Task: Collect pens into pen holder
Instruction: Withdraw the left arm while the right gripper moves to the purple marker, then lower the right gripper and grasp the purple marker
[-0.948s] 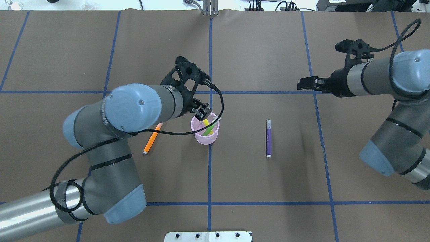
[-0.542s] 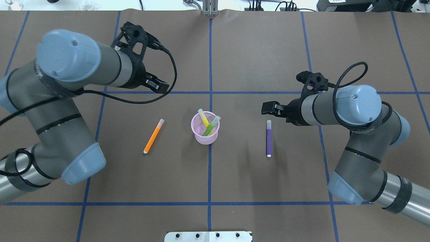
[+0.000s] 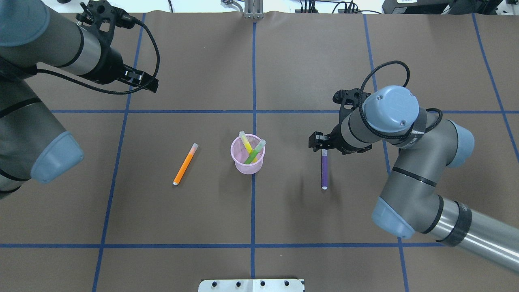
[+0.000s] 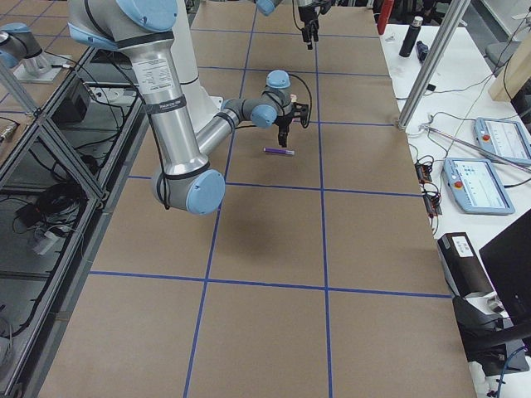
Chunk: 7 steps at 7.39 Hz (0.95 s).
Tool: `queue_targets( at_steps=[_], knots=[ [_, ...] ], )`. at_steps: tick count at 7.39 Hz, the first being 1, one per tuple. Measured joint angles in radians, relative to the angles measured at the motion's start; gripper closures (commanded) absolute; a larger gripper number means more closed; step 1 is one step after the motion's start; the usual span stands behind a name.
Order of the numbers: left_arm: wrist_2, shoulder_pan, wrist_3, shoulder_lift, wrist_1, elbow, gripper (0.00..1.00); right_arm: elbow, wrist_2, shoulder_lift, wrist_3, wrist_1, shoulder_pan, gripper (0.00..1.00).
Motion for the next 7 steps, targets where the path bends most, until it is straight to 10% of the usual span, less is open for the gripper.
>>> queue_targets(
  at_steps=[4,7],
  knots=[
    [-0.066,-0.056,-0.039,0.031,-0.003,-0.012,0.13,-0.209,0.312,0.096,-0.230,-0.059,0.121,0.25],
    [-0.069,-0.055,-0.041,0.031,-0.006,-0.012,0.12,-0.232,0.389,0.101,-0.255,-0.070,0.129,0.25]
  ],
)
